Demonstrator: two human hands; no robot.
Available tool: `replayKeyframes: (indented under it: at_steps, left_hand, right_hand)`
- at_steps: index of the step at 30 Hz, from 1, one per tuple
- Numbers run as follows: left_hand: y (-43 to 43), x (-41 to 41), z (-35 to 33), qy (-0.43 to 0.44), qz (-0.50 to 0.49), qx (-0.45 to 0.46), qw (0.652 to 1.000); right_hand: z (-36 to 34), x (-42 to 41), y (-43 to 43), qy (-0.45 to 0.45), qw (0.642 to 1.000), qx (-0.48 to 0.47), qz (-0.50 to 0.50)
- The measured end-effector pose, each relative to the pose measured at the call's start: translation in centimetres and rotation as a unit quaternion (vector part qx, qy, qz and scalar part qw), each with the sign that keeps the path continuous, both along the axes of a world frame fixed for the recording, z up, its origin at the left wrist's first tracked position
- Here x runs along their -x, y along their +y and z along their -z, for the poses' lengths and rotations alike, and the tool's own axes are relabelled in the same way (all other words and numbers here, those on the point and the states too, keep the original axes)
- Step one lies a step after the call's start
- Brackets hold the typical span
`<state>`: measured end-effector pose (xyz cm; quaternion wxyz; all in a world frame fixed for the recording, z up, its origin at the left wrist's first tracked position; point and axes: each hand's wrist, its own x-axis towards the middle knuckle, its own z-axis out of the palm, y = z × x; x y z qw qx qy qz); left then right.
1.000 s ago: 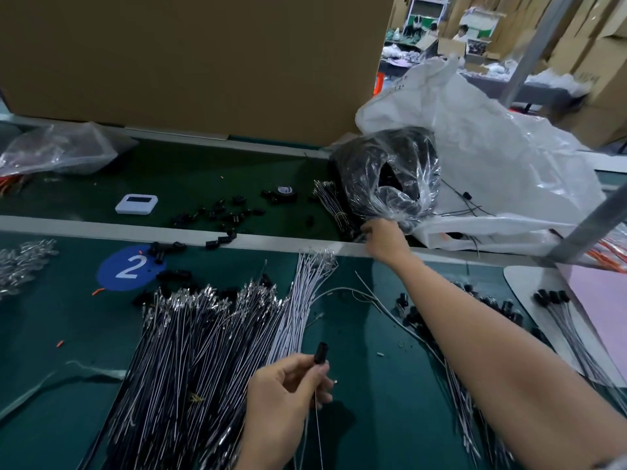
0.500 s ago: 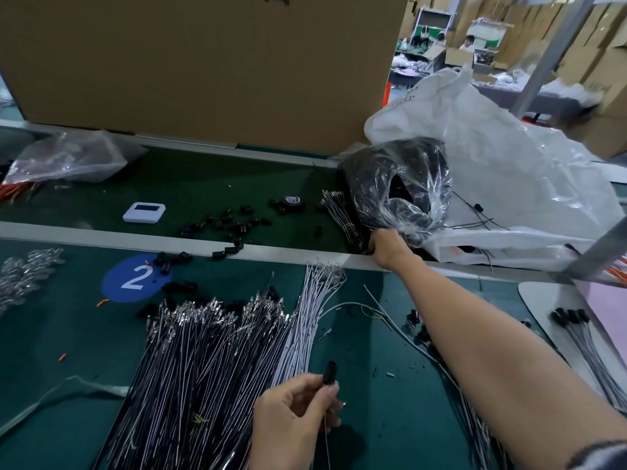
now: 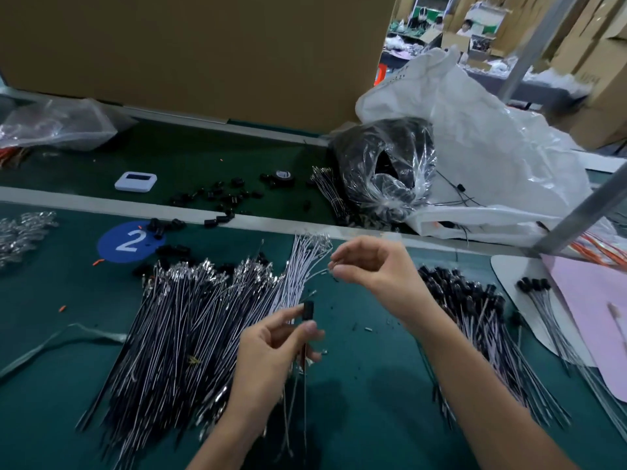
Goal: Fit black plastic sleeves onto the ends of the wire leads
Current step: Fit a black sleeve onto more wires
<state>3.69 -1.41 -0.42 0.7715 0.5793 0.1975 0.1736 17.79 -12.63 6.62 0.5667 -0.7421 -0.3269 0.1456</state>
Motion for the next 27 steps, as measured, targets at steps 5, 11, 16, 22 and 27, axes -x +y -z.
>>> replayKeyframes:
  at_steps: [5, 11, 16, 22, 27]
  left_hand:
    - [-0.9, 0.4, -1.7, -0.059, 0.019, -0.021, 0.998]
    - [-1.6, 0.9, -2.9, -0.082, 0.033, -0.043, 0.995]
    - [-1.6, 1.0, -3.2, -0.086, 0.036, -0.072, 0.993]
    - [-1.5, 1.2, -3.2, -0.096, 0.048, -0.085, 0.991]
    - [-1.3, 1.2, -2.7, -0.094, 0.051, -0.124, 0.987]
  right_hand:
    - [-0.6, 3.9, -1.7, 0.004, 0.999, -0.029, -0.013]
    - [-1.0, 5.2, -3.1, -0.013, 0.998, -0.058, 0.004]
    - [-1.1, 5.5, -3.4, -0.024, 0.998, -0.048, 0.018]
    - [-1.2, 5.7, -4.0, -0.058, 0.998, -0.035, 0.012]
    - [-1.3, 5.5, -4.2, -0.025, 1.0, 0.017, -0.004]
